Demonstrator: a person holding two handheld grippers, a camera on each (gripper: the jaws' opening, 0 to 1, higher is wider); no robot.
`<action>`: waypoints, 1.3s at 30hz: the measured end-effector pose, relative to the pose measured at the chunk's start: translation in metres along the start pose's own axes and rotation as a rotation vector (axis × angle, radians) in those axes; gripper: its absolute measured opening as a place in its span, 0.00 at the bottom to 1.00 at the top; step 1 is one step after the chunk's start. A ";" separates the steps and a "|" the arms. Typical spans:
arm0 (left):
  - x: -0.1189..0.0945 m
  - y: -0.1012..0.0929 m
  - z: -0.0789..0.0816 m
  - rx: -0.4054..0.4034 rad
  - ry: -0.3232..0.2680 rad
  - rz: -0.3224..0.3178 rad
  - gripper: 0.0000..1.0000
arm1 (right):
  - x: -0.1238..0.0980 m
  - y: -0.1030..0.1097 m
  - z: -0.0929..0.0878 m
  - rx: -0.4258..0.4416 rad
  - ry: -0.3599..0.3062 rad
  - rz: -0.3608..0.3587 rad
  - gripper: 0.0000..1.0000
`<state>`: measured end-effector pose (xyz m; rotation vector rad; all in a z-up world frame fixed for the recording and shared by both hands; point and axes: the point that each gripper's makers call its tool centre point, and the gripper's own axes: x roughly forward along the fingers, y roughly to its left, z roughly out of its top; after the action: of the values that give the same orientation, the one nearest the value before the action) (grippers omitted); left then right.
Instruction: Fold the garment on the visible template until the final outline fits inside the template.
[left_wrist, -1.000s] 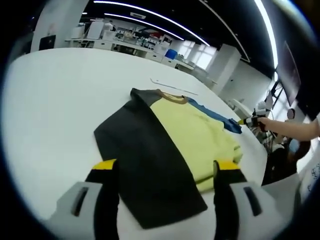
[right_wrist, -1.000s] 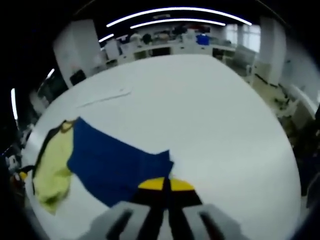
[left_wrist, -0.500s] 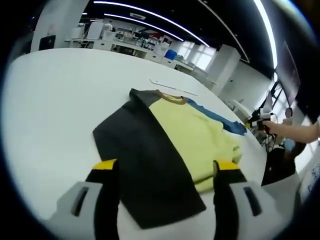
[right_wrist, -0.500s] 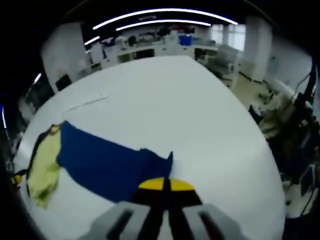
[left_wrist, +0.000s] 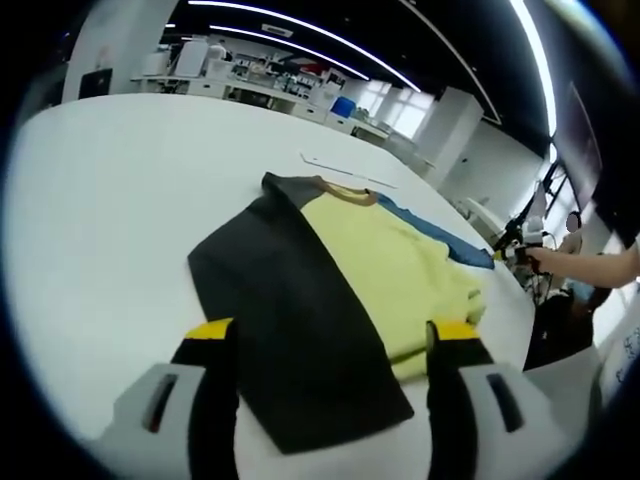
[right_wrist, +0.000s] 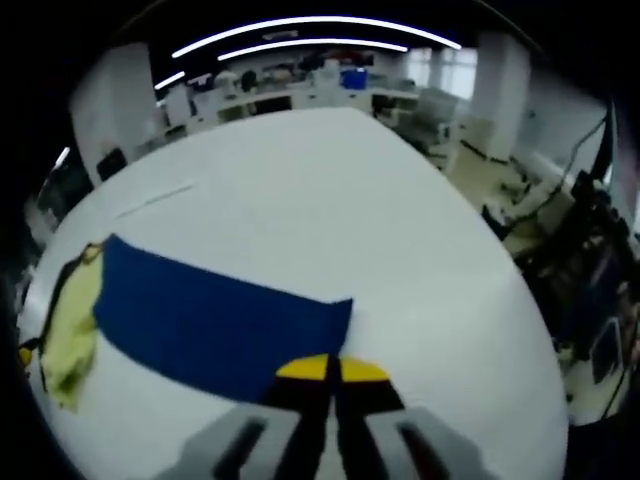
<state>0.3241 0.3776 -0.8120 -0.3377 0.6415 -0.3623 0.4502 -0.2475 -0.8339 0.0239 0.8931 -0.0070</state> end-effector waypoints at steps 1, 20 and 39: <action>-0.001 0.000 0.000 -0.001 -0.001 0.002 0.74 | -0.001 0.002 0.000 -0.002 0.000 0.005 0.00; -0.019 -0.005 -0.009 0.068 0.022 -0.008 0.73 | -0.051 0.101 0.025 -0.207 -0.292 0.326 0.97; -0.036 -0.054 -0.045 0.563 0.144 -0.085 0.42 | -0.082 0.140 -0.002 -0.298 -0.290 0.406 0.99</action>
<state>0.2570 0.3366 -0.8053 0.2010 0.6388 -0.6331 0.3997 -0.1075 -0.7683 -0.0731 0.5802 0.4901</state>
